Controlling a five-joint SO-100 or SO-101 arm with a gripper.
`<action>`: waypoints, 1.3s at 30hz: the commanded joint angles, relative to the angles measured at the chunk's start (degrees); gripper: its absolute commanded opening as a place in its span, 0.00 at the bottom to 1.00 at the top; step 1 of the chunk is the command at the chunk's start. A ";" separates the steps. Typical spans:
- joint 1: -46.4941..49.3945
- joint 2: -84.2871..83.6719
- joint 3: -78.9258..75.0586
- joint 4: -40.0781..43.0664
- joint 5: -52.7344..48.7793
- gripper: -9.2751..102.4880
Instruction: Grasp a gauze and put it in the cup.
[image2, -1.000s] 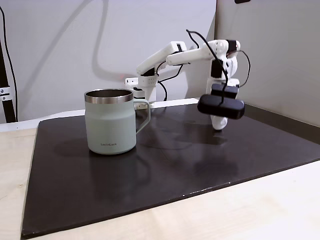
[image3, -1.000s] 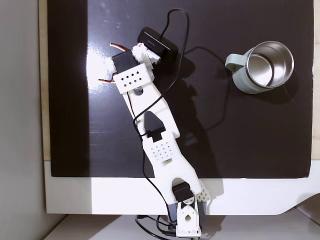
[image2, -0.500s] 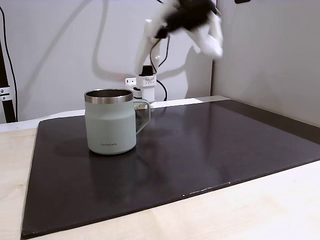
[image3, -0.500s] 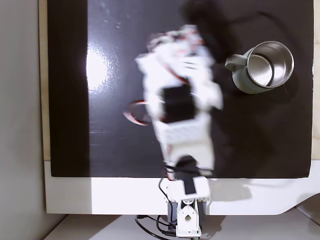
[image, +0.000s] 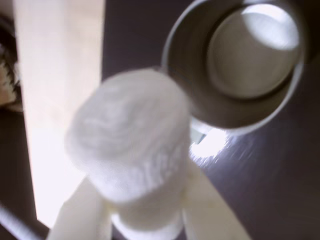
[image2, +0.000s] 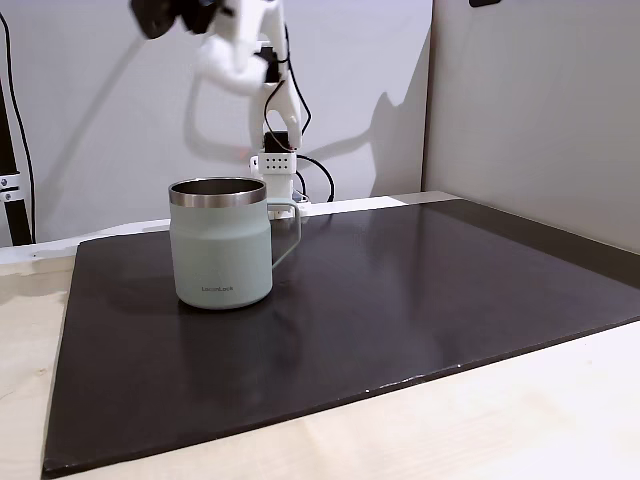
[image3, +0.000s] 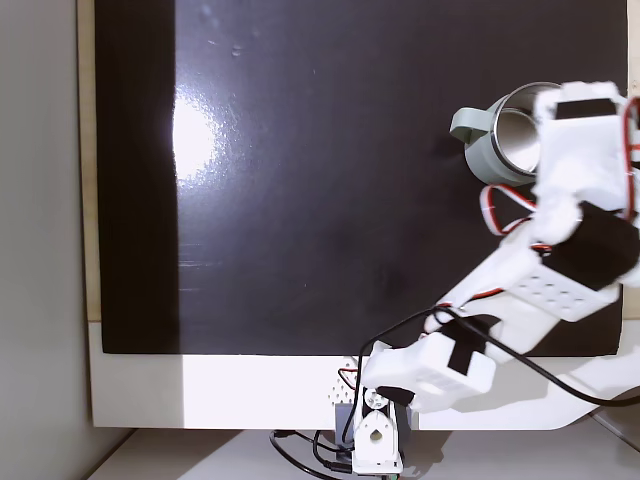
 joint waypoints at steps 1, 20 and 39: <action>3.34 -1.41 -3.69 -0.53 -2.46 0.08; 2.55 -8.00 4.04 -0.18 -11.69 0.08; 1.85 -4.13 11.16 -0.18 -12.04 0.38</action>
